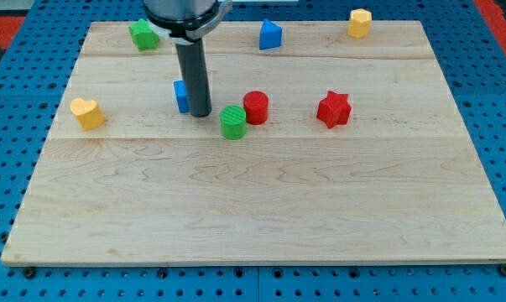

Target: Move the red blocks vertical to each other

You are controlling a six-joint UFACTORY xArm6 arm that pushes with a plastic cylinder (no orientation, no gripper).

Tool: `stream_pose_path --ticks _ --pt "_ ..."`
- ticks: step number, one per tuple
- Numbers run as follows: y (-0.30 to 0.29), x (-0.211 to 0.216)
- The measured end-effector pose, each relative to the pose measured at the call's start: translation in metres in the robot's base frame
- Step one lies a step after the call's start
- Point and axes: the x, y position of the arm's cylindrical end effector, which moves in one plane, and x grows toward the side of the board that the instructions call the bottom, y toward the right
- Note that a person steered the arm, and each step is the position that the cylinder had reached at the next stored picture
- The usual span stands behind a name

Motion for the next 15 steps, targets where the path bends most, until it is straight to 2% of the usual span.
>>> stream_pose_path --ticks 1,3,10,13,14,15 --pt "0.016 -0.006" --pt "0.016 0.003" --pt "0.021 -0.006" --pt "0.086 -0.014" --pt "0.085 -0.015" --pt "0.131 -0.038"
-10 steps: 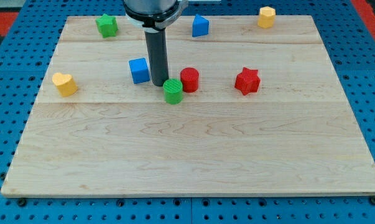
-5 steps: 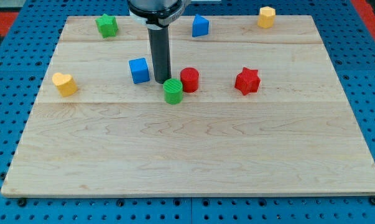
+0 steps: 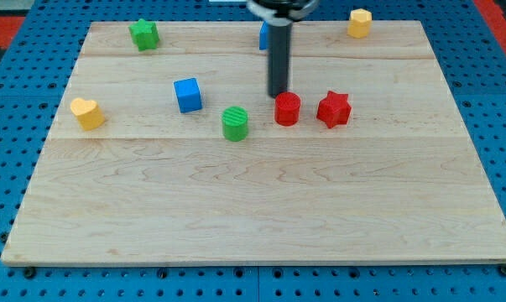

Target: Move the red blocks vertical to each other

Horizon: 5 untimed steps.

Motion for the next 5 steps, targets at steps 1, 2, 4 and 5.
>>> stream_pose_path --ticks 1,2,4,5 --pt "0.052 0.015" --pt "0.077 0.053" --pt "-0.027 0.097" --pt "-0.079 0.07"
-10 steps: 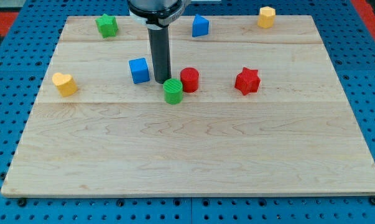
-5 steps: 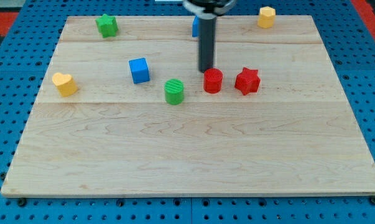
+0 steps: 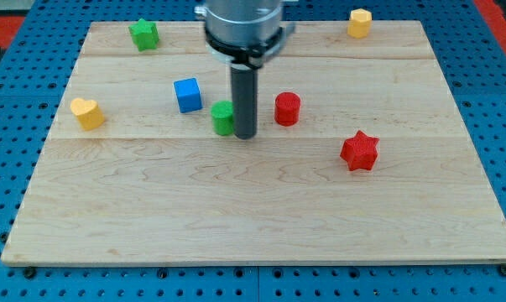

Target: Move the red blocks vertical to each other

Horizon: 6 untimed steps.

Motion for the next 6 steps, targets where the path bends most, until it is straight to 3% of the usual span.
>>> stream_pose_path --ticks 3,4,5,6 --pt "0.04 -0.032" --pt "0.118 -0.033" --pt "0.132 -0.024" --pt "0.092 -0.023"
